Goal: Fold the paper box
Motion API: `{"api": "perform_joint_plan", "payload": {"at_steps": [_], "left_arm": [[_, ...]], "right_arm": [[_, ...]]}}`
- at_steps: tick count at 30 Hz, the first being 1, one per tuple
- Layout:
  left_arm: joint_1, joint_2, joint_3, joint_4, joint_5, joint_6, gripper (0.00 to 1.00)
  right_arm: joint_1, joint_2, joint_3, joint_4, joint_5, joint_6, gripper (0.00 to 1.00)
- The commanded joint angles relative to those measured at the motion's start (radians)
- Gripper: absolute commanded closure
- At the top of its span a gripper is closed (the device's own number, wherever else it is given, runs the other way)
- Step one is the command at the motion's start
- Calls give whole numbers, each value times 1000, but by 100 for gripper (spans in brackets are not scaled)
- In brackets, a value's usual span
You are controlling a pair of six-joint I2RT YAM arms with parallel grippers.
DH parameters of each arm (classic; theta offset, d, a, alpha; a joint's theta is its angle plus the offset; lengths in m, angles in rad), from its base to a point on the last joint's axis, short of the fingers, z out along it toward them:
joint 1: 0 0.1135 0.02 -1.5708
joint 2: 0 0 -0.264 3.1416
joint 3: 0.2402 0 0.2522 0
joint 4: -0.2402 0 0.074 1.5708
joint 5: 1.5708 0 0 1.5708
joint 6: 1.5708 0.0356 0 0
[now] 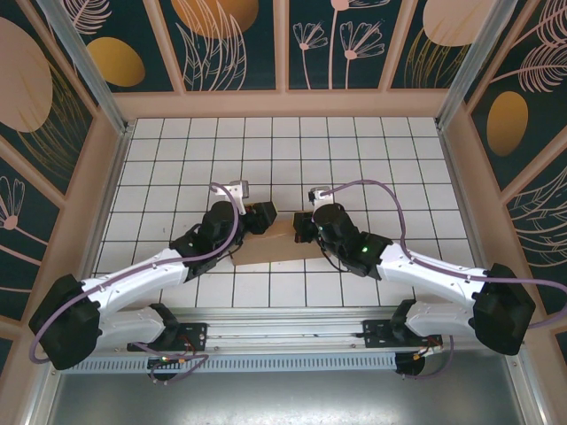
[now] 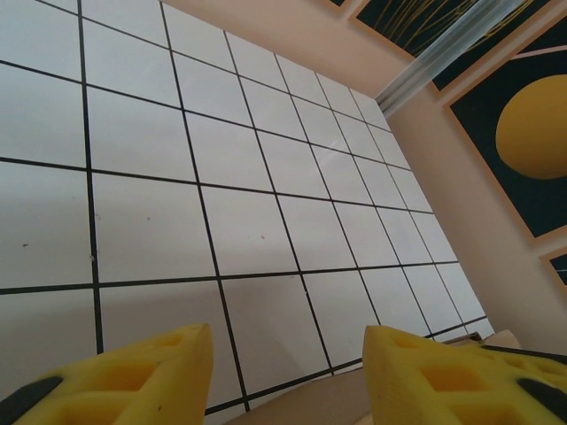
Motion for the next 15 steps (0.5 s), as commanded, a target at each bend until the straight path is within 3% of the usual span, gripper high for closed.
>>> {"api": "perform_joint_plan", "payload": {"at_steps": [1, 7, 15], "left_arm": [[-3, -23, 13, -151, 11, 16, 50], [-4, -37, 109, -288, 32, 94, 48], [-37, -14, 125, -437, -181, 237, 52]], "right_arm": [[15, 11, -21, -73, 23, 14, 95], [24, 25, -29, -49, 27, 18, 95], [33, 38, -32, -35, 49, 13, 94]]}}
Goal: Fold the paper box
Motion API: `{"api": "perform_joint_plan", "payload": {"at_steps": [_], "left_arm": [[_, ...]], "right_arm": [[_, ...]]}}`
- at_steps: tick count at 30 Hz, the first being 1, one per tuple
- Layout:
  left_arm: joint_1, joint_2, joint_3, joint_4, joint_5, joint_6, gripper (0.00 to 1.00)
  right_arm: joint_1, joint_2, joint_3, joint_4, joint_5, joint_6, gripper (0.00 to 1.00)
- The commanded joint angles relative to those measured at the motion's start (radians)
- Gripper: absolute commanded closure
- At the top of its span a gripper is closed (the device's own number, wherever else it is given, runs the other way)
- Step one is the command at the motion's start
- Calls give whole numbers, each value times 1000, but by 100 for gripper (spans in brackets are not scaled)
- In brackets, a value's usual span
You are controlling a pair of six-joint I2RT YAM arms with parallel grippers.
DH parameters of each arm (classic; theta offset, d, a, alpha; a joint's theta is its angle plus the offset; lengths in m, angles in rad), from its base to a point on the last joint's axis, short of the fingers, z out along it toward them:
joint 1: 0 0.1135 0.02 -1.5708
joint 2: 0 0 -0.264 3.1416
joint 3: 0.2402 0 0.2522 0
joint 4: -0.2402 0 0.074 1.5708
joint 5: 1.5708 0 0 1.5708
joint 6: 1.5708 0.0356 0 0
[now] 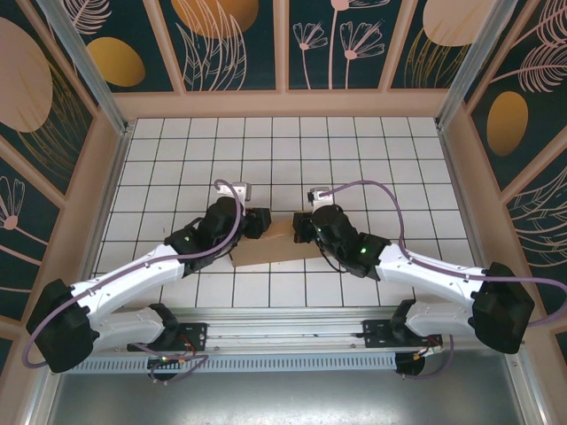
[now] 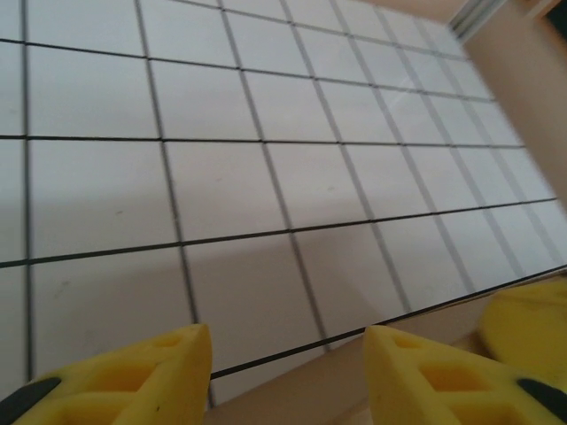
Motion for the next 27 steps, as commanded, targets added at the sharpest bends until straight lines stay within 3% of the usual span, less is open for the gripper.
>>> {"api": "perform_joint_plan", "payload": {"at_steps": [1, 5, 9, 16, 20, 27], "left_arm": [[-46, 7, 13, -98, -145, 98, 52], [-144, 52, 21, -119, -284, 130, 51], [-180, 56, -19, -100, -379, 98, 51], [-199, 105, -125, -14, -443, 78, 50], [-202, 146, -133, 2, -431, 68, 50], [-202, 113, -147, -7, -410, 64, 51]], "right_arm": [[17, 29, -33, -46, 16, 13, 94], [19, 29, -38, -40, 24, 14, 94], [23, 26, -41, -39, 34, 14, 94], [28, 13, -43, -46, 43, 7, 94], [11, -27, -2, -100, 40, -22, 88], [-249, -211, 23, -265, -254, -25, 66]]}}
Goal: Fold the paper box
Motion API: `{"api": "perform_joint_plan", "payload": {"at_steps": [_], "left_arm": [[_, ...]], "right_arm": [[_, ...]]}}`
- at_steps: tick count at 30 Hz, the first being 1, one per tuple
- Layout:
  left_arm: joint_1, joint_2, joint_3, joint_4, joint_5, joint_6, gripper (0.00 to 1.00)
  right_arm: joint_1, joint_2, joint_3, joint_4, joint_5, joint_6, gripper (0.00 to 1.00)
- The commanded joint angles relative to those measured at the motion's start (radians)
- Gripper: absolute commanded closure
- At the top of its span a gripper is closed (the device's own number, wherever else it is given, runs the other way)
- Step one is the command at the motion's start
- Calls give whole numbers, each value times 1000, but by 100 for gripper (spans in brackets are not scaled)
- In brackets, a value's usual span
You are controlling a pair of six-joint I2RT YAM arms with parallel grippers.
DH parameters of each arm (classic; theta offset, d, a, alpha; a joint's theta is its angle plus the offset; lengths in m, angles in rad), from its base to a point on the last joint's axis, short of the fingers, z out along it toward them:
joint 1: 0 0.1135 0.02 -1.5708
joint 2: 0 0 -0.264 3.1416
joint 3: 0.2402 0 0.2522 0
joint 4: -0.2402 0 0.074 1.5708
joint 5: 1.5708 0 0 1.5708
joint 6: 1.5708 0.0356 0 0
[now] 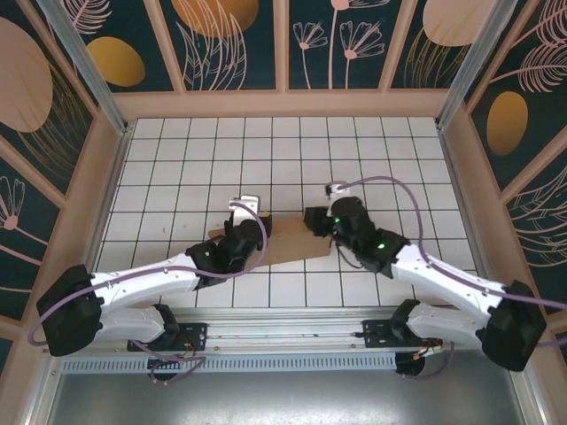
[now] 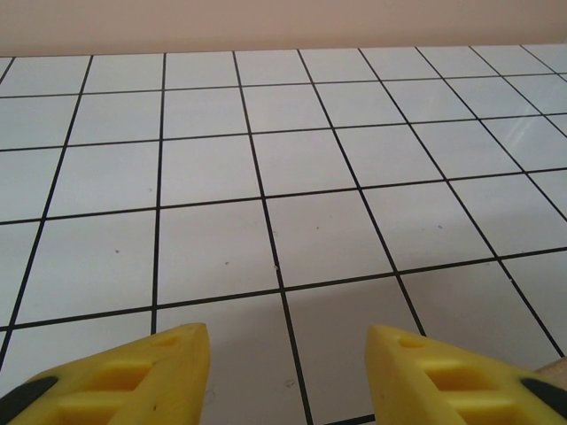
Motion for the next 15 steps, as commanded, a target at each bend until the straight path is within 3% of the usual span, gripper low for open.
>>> {"api": "perform_joint_plan", "payload": {"at_steps": [1, 6, 15], "left_arm": [[-4, 32, -77, -157, 75, -45, 51], [-4, 43, -80, -153, 84, -45, 51], [-4, 44, -79, -159, 78, -41, 51]], "right_arm": [[-116, -80, 22, -140, -176, -10, 65], [-242, -78, 29, -207, -392, -23, 64], [-274, -36, 22, -243, -451, -28, 67]]}}
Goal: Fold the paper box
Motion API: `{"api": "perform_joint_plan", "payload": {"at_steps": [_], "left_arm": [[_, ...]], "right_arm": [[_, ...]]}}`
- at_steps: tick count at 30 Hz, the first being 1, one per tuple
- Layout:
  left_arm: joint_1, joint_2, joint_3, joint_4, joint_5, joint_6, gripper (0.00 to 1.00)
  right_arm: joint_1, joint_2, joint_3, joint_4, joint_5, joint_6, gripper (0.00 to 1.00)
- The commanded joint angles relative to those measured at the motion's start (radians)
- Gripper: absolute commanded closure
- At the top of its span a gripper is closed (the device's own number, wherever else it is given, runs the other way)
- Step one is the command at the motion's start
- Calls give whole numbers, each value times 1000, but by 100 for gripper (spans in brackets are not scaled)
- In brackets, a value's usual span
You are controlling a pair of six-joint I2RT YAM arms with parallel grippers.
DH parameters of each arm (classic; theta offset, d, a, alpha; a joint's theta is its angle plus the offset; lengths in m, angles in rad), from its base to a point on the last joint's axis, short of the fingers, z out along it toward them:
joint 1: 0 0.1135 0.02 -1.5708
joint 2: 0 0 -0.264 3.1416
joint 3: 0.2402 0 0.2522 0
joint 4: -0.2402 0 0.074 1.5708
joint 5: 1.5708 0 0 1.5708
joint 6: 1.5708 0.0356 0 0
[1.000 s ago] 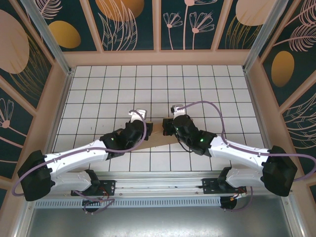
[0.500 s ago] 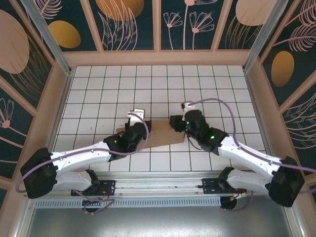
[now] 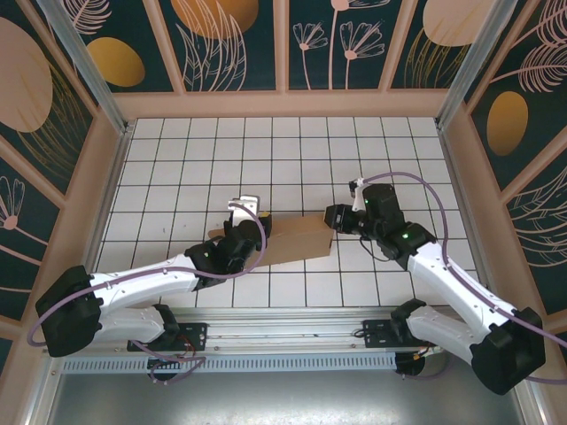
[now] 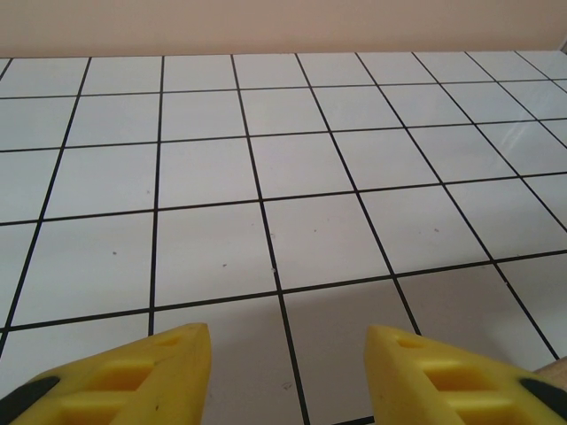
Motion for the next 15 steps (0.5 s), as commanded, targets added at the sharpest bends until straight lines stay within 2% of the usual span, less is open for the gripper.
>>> {"api": "perform_joint_plan", "payload": {"at_steps": [1, 9, 15], "left_arm": [[-4, 48, -70, -175, 75, -41, 51], [-3, 52, -72, -173, 73, -39, 51], [-4, 53, -72, -170, 70, -37, 51]], "right_arm": [[-9, 16, 1, -41, -50, -14, 67], [-27, 16, -54, -16, -109, 35, 67], [-29, -30, -72, -51, -64, 52, 61]]}}
